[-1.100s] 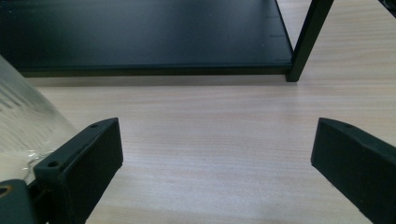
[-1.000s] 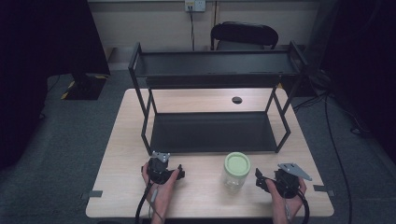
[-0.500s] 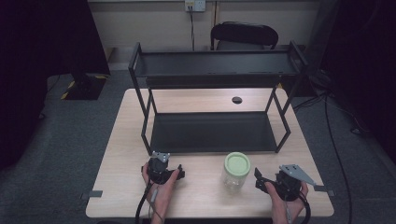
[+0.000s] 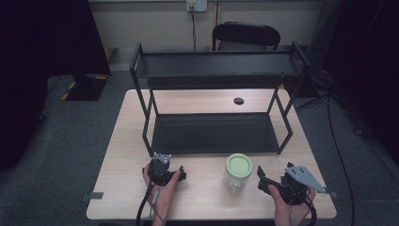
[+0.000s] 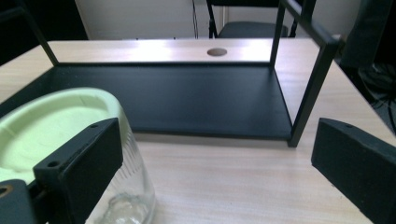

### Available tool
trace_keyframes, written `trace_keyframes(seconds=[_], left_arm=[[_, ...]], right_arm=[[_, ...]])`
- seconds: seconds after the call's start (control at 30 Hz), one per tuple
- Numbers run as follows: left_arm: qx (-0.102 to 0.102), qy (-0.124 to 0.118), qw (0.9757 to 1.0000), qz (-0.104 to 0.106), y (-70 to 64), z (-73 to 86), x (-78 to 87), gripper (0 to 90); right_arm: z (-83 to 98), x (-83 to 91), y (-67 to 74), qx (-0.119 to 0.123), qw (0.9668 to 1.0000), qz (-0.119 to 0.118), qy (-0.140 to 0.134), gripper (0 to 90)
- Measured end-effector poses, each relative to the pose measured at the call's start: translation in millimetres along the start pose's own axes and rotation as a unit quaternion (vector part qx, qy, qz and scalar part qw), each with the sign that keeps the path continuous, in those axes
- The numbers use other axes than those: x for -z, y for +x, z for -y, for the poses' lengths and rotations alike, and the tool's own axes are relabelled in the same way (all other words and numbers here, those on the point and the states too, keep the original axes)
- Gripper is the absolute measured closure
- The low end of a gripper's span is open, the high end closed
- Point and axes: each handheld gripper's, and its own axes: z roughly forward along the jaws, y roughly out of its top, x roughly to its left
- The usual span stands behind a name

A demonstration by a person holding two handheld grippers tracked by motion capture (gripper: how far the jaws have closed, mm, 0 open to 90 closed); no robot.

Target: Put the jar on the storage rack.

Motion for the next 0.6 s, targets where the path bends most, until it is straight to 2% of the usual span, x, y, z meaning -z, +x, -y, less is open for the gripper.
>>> trace_keyframes(seconds=[0.1, 0.27, 0.6], left_arm=[[0.000, 0.000, 1.0000, 0.000, 0.0, 0.0, 0.0, 0.2], [0.000, 0.000, 1.0000, 0.000, 0.0, 0.0, 0.0, 0.1], [0.002, -0.001, 1.0000, 0.000, -0.2, 0.0, -0.1, 0.1]], right_arm=[[-4.1, 4.2, 3.2, 0.004, 1.0000, 0.001, -0.007, 1.1], [-9.7, 9.8, 11.8, 0.009, 0.9997, -0.013, -0.020, 1.0], [-20.8, 16.9, 34.9, 0.037, 0.9969, -0.057, -0.041, 0.9]])
